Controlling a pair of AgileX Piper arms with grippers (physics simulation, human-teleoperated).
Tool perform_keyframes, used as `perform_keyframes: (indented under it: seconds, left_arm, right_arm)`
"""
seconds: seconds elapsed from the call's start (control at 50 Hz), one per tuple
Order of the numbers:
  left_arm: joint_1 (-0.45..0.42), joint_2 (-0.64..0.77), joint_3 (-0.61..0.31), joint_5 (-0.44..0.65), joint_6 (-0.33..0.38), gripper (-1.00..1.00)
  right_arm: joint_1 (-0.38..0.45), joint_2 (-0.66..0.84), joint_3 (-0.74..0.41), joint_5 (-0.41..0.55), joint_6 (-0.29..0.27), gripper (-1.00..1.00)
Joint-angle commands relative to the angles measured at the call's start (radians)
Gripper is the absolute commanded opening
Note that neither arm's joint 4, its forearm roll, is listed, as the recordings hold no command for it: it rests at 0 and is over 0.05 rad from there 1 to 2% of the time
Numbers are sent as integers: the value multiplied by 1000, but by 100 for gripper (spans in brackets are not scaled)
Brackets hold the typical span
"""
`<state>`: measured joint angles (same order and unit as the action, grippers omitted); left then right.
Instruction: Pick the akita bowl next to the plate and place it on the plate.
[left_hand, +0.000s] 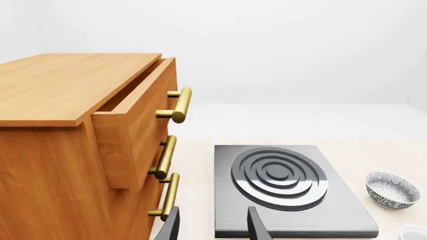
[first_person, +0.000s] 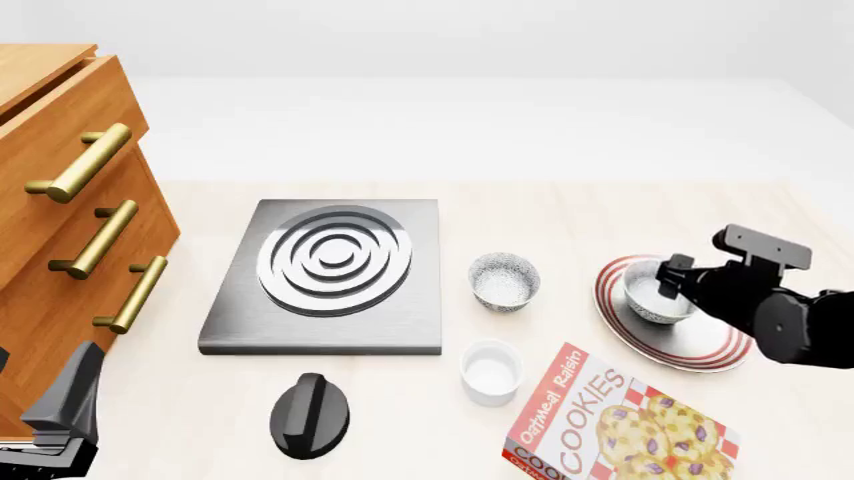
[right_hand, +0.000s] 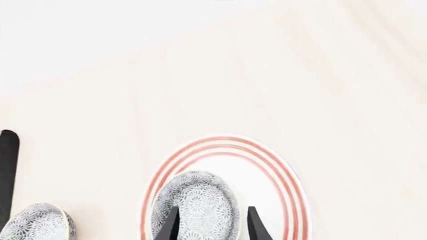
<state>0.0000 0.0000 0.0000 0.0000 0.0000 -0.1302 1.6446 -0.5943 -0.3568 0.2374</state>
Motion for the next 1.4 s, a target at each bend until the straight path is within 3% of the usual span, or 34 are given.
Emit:
perform_keyframes:
  seconds: [0.02, 1.4]
  left_arm:
    - [0, 0, 0, 0, 0, 100]
    - [0, 0, 0, 0, 0, 100]
  right_arm:
    - [16, -39, 3, 16, 4, 100]
    - [194, -158, 23, 47, 19, 100]
